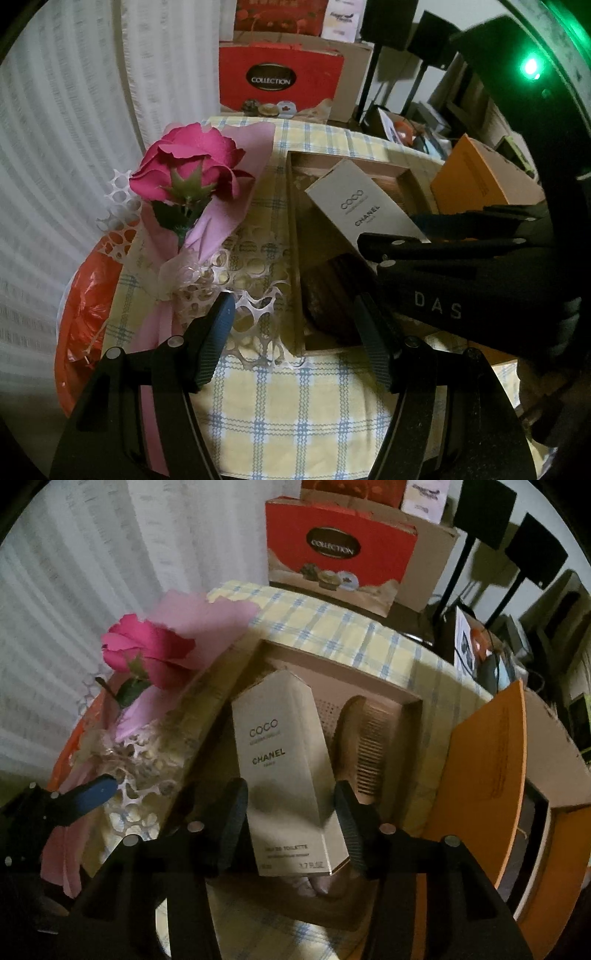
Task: Organize objects
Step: 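Close the right tool on the white Chanel perfume box, then carry the perfume box into the orange box and open the right tool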
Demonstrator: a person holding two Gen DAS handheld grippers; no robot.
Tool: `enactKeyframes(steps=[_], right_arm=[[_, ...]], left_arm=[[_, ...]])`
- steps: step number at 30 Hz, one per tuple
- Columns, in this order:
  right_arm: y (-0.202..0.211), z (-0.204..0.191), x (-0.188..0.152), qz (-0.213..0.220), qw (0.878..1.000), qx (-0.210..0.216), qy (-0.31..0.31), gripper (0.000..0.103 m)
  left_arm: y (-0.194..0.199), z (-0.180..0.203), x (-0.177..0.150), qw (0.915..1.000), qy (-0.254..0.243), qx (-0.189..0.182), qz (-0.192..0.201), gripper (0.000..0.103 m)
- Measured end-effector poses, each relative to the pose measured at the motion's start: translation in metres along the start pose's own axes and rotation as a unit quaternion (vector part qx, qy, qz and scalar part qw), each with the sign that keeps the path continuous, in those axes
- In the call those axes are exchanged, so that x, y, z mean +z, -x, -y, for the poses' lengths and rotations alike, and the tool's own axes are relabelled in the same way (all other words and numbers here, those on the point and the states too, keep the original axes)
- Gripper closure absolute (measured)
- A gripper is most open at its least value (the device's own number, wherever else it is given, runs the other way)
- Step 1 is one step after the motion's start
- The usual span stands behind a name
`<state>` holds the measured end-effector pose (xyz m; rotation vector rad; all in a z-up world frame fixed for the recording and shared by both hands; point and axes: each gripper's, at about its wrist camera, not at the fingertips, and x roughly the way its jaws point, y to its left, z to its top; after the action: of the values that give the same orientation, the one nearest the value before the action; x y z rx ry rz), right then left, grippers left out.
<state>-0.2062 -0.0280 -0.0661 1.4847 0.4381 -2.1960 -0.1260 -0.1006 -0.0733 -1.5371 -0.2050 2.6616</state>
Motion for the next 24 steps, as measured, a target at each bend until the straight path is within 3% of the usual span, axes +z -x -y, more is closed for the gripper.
enactKeyframes(steps=[4, 8, 12, 24], right_arm=[[-0.003, 0.004, -0.002, -0.007, 1.000, 0.009, -0.007, 0.049], [-0.004, 0.002, -0.003, -0.009, 1.000, 0.011, -0.001, 0.040], [-0.005, -0.002, -0.004, -0.010, 1.000, -0.021, 0.011, 0.052], [0.038, 0.025, -0.001, 0.034, 0.999, 0.015, -0.040, 0.053]], left_arm=[[0.000, 0.001, 0.000, 1.0000, 0.001, -0.001, -0.002, 0.039], [0.001, 0.005, 0.000, 1.0000, -0.003, -0.001, -0.003, 0.039], [0.002, 0.008, 0.000, 1.0000, -0.006, -0.001, -0.006, 0.039], [0.003, 0.017, 0.005, 0.9999, -0.013, -0.004, -0.005, 0.038]])
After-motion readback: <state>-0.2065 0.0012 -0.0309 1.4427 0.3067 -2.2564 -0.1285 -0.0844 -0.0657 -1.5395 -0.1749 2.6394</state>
